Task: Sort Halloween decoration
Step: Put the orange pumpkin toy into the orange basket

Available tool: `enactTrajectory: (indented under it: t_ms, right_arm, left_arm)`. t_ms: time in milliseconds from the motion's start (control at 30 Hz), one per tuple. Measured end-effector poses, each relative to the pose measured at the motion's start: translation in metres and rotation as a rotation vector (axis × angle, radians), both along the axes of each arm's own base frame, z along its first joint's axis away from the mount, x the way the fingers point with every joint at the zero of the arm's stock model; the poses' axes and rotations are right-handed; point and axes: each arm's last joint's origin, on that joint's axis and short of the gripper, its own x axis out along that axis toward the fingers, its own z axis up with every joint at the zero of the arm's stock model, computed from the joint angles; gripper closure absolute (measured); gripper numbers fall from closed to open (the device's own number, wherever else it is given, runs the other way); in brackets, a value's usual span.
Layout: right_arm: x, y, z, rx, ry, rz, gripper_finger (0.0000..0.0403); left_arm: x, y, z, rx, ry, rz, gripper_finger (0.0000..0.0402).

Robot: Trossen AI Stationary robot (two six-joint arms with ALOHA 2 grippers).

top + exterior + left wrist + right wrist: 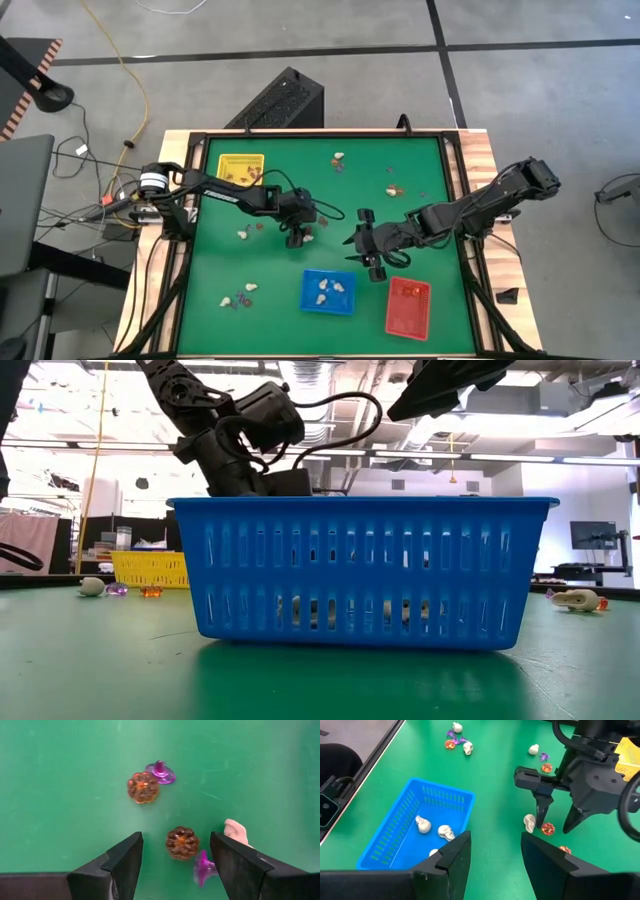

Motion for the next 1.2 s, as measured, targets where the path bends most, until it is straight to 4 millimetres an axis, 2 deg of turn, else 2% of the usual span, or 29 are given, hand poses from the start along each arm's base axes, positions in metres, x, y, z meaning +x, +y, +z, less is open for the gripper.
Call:
enactTrajectory:
  t_ms: [267,500,967,1200]
  right_arm:
    - [0.0,0.0,0.0,0.0,0.0,0.0,0.02]
    - [0.0,0.0,0.0,-0.001,0.0,0.001,0.02]
    - [0.0,0.0,0.0,-0.009,-0.001,0.006,0.02]
    - [0.0,0.0,0.0,-0.01,0.004,0.006,0.02]
  left_arm:
    - [0.001,-0.01,0.0,0.014,-0.003,-0.014,0.018]
    - [0.002,-0.007,0.001,0.056,-0.021,0.022,0.018]
    - [0.003,-0.011,0.001,0.027,-0.023,0.025,0.018]
    - [-0.003,-0.012,-0.007,0.013,-0.021,0.033,0.018]
